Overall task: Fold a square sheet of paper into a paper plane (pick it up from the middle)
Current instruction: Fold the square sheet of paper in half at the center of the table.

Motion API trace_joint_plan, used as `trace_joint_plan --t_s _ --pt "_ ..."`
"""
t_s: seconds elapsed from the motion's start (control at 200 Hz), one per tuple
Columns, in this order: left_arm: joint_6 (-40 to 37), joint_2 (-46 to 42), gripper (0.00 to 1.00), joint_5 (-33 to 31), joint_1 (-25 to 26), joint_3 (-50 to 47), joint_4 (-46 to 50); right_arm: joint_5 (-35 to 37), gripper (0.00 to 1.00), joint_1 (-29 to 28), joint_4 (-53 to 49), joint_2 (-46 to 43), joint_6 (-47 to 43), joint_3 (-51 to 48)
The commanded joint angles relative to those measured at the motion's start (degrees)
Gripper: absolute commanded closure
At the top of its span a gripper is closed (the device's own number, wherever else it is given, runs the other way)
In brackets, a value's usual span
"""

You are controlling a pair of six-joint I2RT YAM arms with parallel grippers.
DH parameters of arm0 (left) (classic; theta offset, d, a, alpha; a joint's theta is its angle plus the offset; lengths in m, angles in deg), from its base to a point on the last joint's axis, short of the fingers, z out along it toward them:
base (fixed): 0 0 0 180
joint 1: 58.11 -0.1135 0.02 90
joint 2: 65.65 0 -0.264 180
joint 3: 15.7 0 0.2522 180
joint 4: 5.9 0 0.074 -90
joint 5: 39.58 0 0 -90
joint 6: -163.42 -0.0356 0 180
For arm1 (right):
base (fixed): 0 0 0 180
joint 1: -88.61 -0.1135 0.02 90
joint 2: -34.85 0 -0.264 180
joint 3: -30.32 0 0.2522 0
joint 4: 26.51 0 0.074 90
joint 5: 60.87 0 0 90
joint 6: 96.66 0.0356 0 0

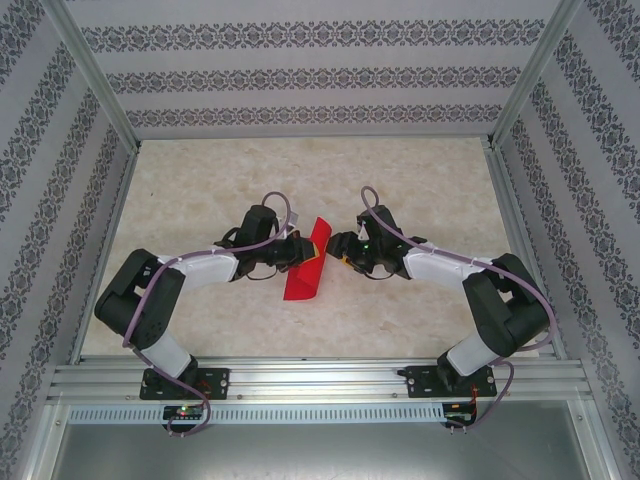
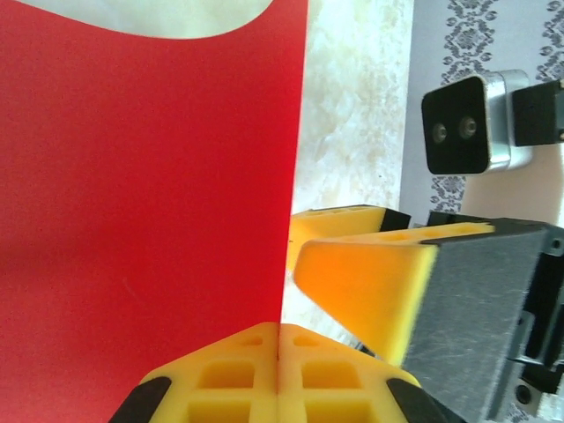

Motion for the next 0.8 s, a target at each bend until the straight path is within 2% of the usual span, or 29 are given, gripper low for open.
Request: trace_joint_plan --t_s 0.0,0.19,0.53,0.684,0.799 --pt "-0.95 -1.57 0.99 -3.34 0.44 -0.73 0.53 -0.39 0.38 -0.41 4.15 -0.76 1.41 -0.77" --pt "-6.20 -3.54 0.95 -8.94 0.22 -0.16 8.86 -1.48 0.36 -2.25 7.13 2.39 3.03 0.71" --pt "-7.88 -2.39 0.90 -9.69 -0.73 -1.67 9.46 0.27 0.35 -4.87 4.06 9.18 1.57 5.97" --pt "-7.84 -2.66 0.88 -10.38 -0.80 -2.38 9.18 1.36 0.40 -5.78 1.44 11.86 0.61 8.29" --pt "-8.81 -2.73 0.80 -10.40 -0.88 -2.16 10.10 2.78 0.44 -6.27 -2.12 13.40 -0.72 9.91"
